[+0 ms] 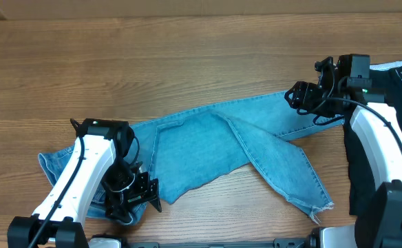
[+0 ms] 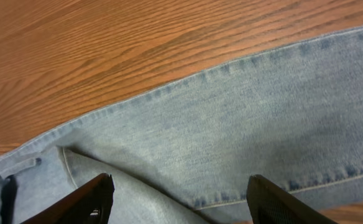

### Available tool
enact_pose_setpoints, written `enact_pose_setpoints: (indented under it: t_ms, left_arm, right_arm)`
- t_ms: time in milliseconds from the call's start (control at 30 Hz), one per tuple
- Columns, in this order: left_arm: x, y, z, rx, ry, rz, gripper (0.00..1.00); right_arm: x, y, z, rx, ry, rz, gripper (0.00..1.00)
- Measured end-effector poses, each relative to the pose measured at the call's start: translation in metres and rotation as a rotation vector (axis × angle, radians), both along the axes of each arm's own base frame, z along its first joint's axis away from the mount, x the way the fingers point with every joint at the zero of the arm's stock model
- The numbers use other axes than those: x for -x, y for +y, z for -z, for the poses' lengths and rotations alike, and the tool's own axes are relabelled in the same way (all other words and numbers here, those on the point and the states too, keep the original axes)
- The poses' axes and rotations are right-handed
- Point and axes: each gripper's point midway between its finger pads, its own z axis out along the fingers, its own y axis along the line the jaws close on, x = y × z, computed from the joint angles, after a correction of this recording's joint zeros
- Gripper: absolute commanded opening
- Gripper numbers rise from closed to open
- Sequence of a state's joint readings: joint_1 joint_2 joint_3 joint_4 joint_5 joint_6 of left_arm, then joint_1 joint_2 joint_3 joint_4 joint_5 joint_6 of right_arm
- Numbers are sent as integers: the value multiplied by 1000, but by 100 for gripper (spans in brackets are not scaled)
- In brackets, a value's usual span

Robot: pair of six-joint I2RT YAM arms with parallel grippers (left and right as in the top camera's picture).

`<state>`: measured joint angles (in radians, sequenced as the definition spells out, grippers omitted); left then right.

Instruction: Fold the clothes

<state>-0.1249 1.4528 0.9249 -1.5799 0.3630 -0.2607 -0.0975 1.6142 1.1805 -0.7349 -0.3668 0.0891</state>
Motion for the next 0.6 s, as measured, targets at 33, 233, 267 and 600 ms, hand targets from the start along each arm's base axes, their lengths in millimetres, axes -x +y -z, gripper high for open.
enact_pose_setpoints:
  t_ms: [33,233,267,600]
  left_arm:
    - [-2,0,1,-2,-8,-5,86]
    - [-71,-7,-24,1,-266,-47,88]
    - [-88,-7,-32,-5,-337,-54,88]
    - [-160,108,-42,-390,-585,-327,4]
  right_arm:
    - [-1,0,3,0,5,-2,73]
    - [-9,0,3,5,-27,-11,73]
    - [-9,0,3,4,-27,-11,73]
    - [-4,1,8,-5,6,-14,73]
